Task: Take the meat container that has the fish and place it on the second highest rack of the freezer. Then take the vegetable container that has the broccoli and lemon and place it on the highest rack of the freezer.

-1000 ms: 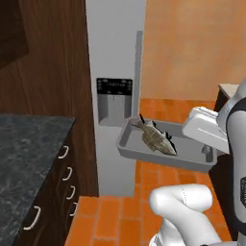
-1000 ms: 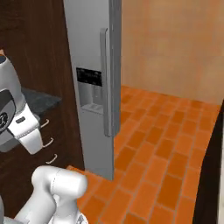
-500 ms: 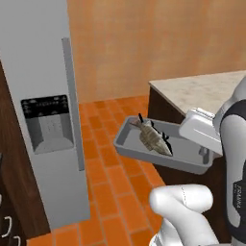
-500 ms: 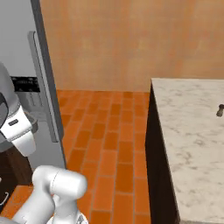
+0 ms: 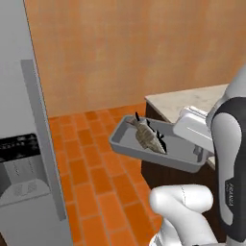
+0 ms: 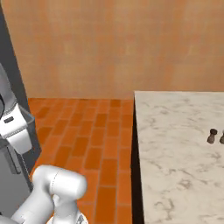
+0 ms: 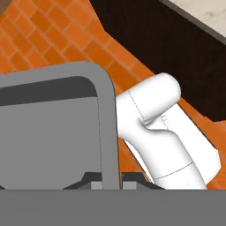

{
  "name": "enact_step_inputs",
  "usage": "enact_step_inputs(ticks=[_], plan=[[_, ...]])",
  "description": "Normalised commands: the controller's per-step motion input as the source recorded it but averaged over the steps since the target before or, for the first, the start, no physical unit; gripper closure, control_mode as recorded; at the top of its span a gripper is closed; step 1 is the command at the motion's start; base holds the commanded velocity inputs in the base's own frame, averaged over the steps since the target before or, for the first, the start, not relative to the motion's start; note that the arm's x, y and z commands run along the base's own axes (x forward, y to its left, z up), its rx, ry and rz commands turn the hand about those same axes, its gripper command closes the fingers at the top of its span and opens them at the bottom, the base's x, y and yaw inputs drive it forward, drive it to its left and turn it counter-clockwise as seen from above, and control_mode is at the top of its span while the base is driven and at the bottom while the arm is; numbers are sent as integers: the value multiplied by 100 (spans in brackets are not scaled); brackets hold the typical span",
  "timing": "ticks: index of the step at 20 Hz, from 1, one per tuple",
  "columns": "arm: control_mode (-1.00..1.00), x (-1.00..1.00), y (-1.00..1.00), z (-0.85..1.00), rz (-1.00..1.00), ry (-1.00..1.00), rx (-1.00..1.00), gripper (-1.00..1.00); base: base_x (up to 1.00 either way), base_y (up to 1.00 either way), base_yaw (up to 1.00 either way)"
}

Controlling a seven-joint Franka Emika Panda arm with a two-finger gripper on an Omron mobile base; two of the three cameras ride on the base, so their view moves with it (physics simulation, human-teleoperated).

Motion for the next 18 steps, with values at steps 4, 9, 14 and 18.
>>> enact_step_inputs(ticks=[4, 9, 14, 18], plan=[[100, 0, 0, 0, 0, 0, 0, 100, 100, -64, 6], [100, 0, 0, 0, 0, 0, 0, 100, 100, -26, 8], [100, 0, 0, 0, 0, 0, 0, 100, 100, 0, 6], [100, 0, 0, 0, 0, 0, 0, 100, 100, 4, 1]])
